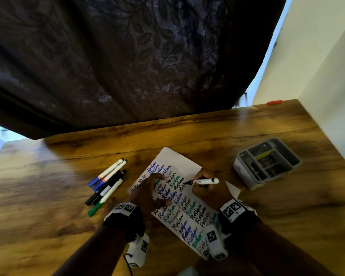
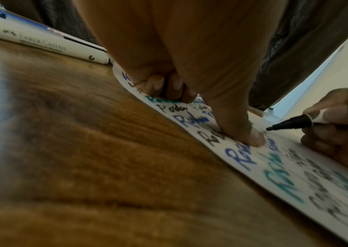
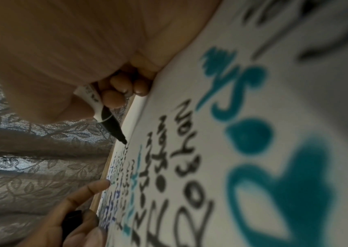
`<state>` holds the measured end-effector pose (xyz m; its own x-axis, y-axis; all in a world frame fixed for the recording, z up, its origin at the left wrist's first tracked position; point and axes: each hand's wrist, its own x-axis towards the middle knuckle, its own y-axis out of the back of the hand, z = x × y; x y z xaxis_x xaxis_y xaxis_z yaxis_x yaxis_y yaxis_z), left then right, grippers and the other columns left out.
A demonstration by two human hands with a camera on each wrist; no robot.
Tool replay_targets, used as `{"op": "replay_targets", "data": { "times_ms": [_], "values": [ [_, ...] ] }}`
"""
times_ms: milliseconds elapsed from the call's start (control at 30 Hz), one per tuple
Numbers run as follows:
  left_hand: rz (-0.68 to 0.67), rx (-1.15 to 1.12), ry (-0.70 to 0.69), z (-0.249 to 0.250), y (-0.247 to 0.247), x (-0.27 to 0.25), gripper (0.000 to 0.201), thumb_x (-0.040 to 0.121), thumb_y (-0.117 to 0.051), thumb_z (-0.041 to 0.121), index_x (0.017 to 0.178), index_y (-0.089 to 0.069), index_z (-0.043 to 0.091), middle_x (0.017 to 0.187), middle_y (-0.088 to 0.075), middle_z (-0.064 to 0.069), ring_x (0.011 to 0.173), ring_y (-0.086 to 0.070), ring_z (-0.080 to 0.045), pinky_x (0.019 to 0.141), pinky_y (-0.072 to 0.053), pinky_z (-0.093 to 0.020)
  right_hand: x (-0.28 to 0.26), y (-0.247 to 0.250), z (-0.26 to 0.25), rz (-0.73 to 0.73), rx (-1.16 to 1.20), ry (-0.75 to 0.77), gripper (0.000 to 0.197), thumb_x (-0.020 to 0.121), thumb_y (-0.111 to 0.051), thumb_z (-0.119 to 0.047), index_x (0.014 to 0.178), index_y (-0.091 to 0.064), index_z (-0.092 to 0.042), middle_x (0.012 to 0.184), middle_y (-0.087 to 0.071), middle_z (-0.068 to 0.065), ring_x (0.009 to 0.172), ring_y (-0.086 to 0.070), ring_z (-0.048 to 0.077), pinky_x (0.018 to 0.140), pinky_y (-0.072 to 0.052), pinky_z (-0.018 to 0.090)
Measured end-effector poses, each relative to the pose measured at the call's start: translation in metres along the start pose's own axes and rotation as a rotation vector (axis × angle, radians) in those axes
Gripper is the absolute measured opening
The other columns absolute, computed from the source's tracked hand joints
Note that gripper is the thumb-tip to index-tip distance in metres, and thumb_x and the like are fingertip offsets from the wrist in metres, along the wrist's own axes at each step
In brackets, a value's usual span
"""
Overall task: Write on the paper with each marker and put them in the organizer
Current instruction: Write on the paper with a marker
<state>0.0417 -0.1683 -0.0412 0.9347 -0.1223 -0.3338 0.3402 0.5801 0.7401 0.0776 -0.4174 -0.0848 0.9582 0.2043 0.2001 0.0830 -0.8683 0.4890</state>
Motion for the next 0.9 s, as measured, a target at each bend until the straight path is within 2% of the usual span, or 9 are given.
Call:
{"op": "replay_targets", "data": {
  "times_ms": [100, 200, 333, 467, 600, 733, 767, 833, 900],
  "values": [
    [-0.007, -0.011, 0.012, 0.002, 0.001, 0.001, 0.078, 0.065, -0.08, 0.06, 0.127, -0.037, 0.041, 0.123, -0.054, 0.012, 0.108, -0.055, -0.009, 0.081, -0.044, -0.023, 0.001, -0.001, -0.001, -0.012, 0.015, -0.044, 0.009, 0.074, -0.064, -0.027, 0.077, -0.056, -0.03, 0.07, -0.064, -0.008, 0.064, -0.061, 0.008, 0.057, -0.054, 0.04],
    [-0.01, 0.0, 0.018, 0.004, 0.002, 0.001, 0.077, 0.066, -0.079, 0.061, 0.127, -0.037, 0.04, 0.123, -0.053, 0.012, 0.106, -0.054, -0.009, 0.078, -0.042, -0.022, 0.0, 0.004, -0.005, -0.065, 0.037, -0.095, 0.014, 0.077, -0.068, -0.026, 0.078, -0.058, -0.037, 0.074, -0.064, -0.013, 0.067, -0.06, 0.003, 0.064, -0.055, 0.029],
    [-0.003, 0.0, 0.025, 0.003, 0.001, 0.0, 0.077, 0.064, -0.079, 0.062, 0.126, -0.037, 0.042, 0.125, -0.053, 0.012, 0.107, -0.054, -0.009, 0.08, -0.044, -0.025, 0.0, 0.009, -0.01, -0.068, 0.033, 0.001, 0.008, 0.073, -0.066, -0.026, 0.076, -0.061, -0.02, 0.07, -0.066, -0.003, 0.067, -0.06, 0.013, 0.057, -0.049, 0.032],
    [-0.01, -0.016, 0.034, 0.003, 0.001, -0.001, 0.077, 0.064, -0.08, 0.06, 0.125, -0.037, 0.042, 0.124, -0.053, 0.012, 0.107, -0.054, -0.009, 0.08, -0.046, -0.024, 0.0, 0.005, -0.005, -0.048, 0.054, -0.005, 0.016, 0.072, -0.061, -0.032, 0.078, -0.061, -0.018, 0.071, -0.064, -0.004, 0.066, -0.061, 0.013, 0.059, -0.052, 0.035],
    [-0.008, -0.021, 0.034, 0.002, 0.0, 0.0, 0.079, 0.063, -0.079, 0.062, 0.126, -0.037, 0.042, 0.125, -0.054, 0.012, 0.109, -0.055, -0.01, 0.082, -0.049, -0.026, 0.0, 0.006, -0.006, -0.021, 0.07, 0.04, 0.01, 0.074, -0.061, -0.031, 0.081, -0.055, -0.028, 0.067, -0.058, -0.015, 0.065, -0.059, -0.001, 0.057, -0.048, 0.015],
    [-0.007, -0.021, 0.023, 0.004, 0.001, 0.0, 0.078, 0.065, -0.08, 0.059, 0.128, -0.037, 0.039, 0.125, -0.053, 0.012, 0.107, -0.053, -0.008, 0.077, -0.044, -0.02, 0.001, 0.005, -0.006, -0.03, 0.085, -0.02, 0.01, 0.072, -0.064, -0.022, 0.079, -0.061, -0.015, 0.072, -0.065, -0.002, 0.064, -0.061, 0.011, 0.06, -0.052, 0.034],
    [-0.007, -0.025, 0.02, 0.004, 0.002, 0.0, 0.078, 0.066, -0.08, 0.058, 0.128, -0.037, 0.038, 0.124, -0.053, 0.012, 0.107, -0.054, -0.008, 0.077, -0.044, -0.021, 0.001, 0.006, -0.006, -0.034, 0.075, -0.028, 0.01, 0.072, -0.065, -0.021, 0.08, -0.061, -0.014, 0.072, -0.065, -0.002, 0.064, -0.061, 0.013, 0.059, -0.052, 0.035],
    [-0.004, -0.031, 0.019, 0.004, 0.002, -0.001, 0.079, 0.065, -0.08, 0.059, 0.128, -0.038, 0.038, 0.124, -0.054, 0.011, 0.107, -0.055, -0.009, 0.079, -0.046, -0.023, 0.0, 0.006, -0.006, -0.034, 0.082, -0.02, 0.009, 0.073, -0.066, -0.018, 0.079, -0.06, -0.014, 0.067, -0.062, -0.006, 0.061, -0.059, 0.007, 0.055, -0.049, 0.026],
    [0.0, -0.027, 0.015, 0.004, 0.001, 0.0, 0.079, 0.065, -0.08, 0.06, 0.128, -0.038, 0.037, 0.124, -0.053, 0.011, 0.107, -0.056, -0.011, 0.081, -0.05, -0.027, 0.0, 0.007, -0.006, -0.014, 0.082, 0.01, 0.012, 0.073, -0.067, -0.015, 0.077, -0.056, -0.018, 0.061, -0.054, -0.012, 0.058, -0.056, -0.001, 0.053, -0.039, 0.009]
  ]
}}
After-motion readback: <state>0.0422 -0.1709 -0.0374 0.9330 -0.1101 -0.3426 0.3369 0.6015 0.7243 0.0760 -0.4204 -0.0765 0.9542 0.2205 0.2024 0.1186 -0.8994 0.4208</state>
